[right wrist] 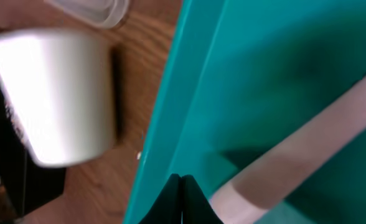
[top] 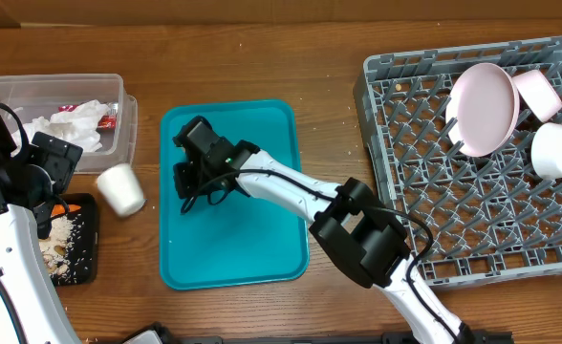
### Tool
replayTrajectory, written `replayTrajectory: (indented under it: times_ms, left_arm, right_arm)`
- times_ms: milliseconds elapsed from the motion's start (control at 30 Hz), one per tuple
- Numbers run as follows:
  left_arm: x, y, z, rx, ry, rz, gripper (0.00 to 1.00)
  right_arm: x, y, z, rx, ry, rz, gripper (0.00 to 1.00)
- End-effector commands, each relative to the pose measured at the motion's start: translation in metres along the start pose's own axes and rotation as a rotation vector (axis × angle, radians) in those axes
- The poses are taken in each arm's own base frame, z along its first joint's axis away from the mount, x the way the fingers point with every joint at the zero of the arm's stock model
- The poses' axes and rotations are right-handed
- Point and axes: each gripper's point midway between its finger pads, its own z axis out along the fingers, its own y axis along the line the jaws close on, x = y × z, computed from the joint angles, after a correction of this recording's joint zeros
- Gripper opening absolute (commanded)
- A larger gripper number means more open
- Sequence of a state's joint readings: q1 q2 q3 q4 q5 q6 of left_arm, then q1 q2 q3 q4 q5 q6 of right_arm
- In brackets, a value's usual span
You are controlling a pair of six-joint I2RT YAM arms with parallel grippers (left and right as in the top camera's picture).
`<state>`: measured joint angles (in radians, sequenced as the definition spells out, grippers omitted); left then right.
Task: Sort waste into correct bins and load items into the dishwasher
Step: 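Push the paper cup off the tray leftward with the right gripper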
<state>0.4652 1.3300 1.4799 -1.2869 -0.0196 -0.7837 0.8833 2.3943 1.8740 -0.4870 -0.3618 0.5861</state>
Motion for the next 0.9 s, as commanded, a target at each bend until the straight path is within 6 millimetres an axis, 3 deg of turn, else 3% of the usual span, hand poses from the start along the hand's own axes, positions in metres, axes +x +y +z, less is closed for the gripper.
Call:
replayTrajectory:
  times_ms: [0, 267, 533, 633, 667, 767, 867]
  left_arm:
    - [-0.002, -0.001, -0.001, -0.001, -0.008, -0.009, 1.0]
    - [-0.002, -0.001, -0.001, -0.001, -0.008, -0.009, 1.0]
    - [-0.002, -0.001, -0.001, -0.001, -0.008, -0.009, 1.0]
    - [-0.002, -0.001, -0.001, -0.001, -0.008, -0.009, 1.0]
    - [-0.002, -0.001, -0.001, -0.001, -0.008, -0.009, 1.0]
    - [-0.002, -0.001, -0.001, -0.001, -0.008, -0.009, 1.0]
    - [-0.002, -0.001, -0.001, -0.001, -0.008, -0.009, 1.0]
  right_arm:
    - [-0.027, 0.013, -0.024, 0.008, -0.095, -0.03, 0.05]
    - [-0.021, -0.006, -0.002, 0.038, -0.08, -0.018, 0.08]
    - [-0.005, -0.042, 0.017, 0.128, -0.026, 0.024, 0.09]
    - [-0.004, -0.059, 0.012, 0.176, -0.011, 0.066, 0.06]
    - [-0.003, -0.074, 0.006, 0.226, -0.005, 0.116, 0.04]
    - [-0.007, -0.096, -0.01, 0.279, 0.018, 0.181, 0.04]
    - [-0.024, -0.136, -0.051, 0.434, 0.015, 0.264, 0.04]
